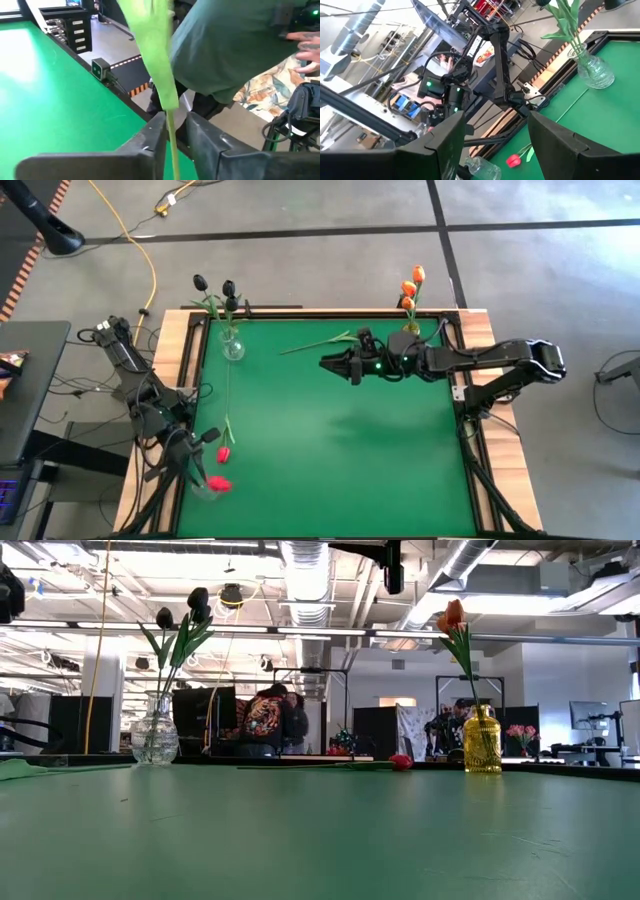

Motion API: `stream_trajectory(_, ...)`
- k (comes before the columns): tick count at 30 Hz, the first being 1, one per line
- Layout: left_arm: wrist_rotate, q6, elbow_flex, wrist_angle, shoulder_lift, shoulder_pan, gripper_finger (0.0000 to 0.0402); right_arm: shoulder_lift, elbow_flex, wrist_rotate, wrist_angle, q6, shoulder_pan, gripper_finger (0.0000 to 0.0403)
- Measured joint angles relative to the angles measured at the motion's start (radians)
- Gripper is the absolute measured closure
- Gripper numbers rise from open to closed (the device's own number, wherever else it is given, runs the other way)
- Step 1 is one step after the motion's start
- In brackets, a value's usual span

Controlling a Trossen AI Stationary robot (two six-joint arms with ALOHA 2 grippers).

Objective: Sort flowers into vase by color
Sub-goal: Put the right red flower into the bottom transparent vase, then put the top red flower into the bottom transparent vase

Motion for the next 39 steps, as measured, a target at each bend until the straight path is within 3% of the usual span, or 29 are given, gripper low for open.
stream_trajectory(7, 0.041, 0.010, 0.000, -0.011, -0.001, 0.000, 0.0292, 0.000, 0.000, -0.002, 0.000, -0.006, 0.004, 0.0159)
stream_trajectory(18, 0.149, -0.091, 0.000, -0.115, -0.041, 0.000, 0.0288, 0.000, 0.000, -0.002, 0.005, -0.032, 0.002, 0.0159)
stream_trajectory(23, 0.189, -0.132, 0.049, -0.266, -0.065, 0.010, 0.0287, 0.000, 0.000, -0.002, 0.023, -0.043, 0.002, 0.0159)
stream_trajectory(28, 0.096, -0.126, 0.169, -0.494, -0.066, 0.052, 0.0287, 0.000, 0.000, -0.002, 0.057, -0.134, 0.002, 0.0159)
stream_trajectory(33, -0.062, -0.052, 0.247, -0.571, -0.059, 0.156, 0.0287, 0.000, 0.000, -0.002, 0.058, -0.276, 0.002, 0.0159)
stream_trajectory(39, -0.072, 0.009, 0.251, -0.592, -0.036, 0.335, 0.0287, 0.000, 0.000, -0.002, 0.049, -0.402, 0.002, 0.0159)
